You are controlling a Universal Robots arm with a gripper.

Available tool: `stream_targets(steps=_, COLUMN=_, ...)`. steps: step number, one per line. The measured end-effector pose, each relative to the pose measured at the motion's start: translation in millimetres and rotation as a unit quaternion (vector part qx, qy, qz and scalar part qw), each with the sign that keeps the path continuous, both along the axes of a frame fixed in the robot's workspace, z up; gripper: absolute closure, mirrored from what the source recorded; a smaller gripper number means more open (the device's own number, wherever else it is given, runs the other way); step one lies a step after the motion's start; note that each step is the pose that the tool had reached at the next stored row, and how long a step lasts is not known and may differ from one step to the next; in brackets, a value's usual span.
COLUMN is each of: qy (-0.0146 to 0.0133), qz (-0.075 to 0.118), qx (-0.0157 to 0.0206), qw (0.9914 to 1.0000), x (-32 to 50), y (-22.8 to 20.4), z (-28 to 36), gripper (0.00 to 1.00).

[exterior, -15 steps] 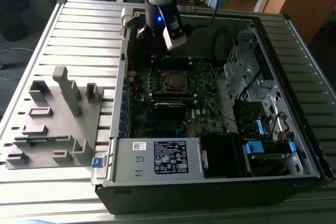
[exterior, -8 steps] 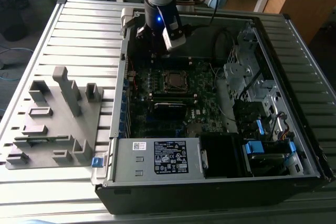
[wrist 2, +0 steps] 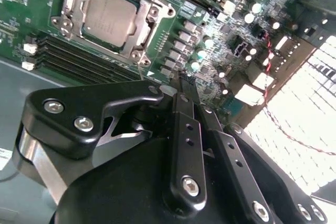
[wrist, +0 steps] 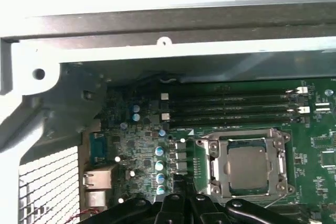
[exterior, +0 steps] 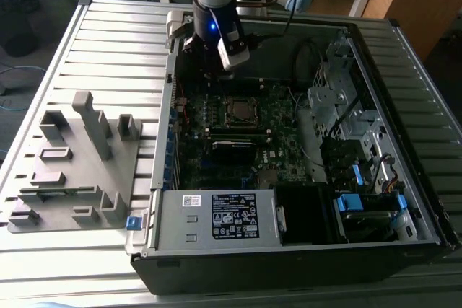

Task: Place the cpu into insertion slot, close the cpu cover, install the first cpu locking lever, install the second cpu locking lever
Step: 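Install the first cpu locking lever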

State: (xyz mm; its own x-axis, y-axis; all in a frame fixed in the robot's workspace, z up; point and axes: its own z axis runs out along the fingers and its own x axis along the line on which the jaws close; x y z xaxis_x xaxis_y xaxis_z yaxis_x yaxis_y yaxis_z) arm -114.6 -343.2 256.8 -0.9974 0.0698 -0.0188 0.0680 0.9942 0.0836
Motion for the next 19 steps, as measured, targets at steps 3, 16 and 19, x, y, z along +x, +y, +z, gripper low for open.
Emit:
stream_targets(steps=3, qy=-0.0001, qz=0.000, qx=0.0116, qw=0.99993, x=-1.4, y=0.0, z=-0.1, gripper=0.89)
stream_targets(steps=16, qy=-0.0001, qz=0.000, qx=0.0123, qw=0.99992, x=-6.6, y=7.0, z=-3.8, gripper=0.89)
stream_targets(steps=19, qy=-0.0001, qz=0.000, qx=0.0126, qw=0.99992, x=-6.7, y=10.5, z=-4.7, gripper=0.89)
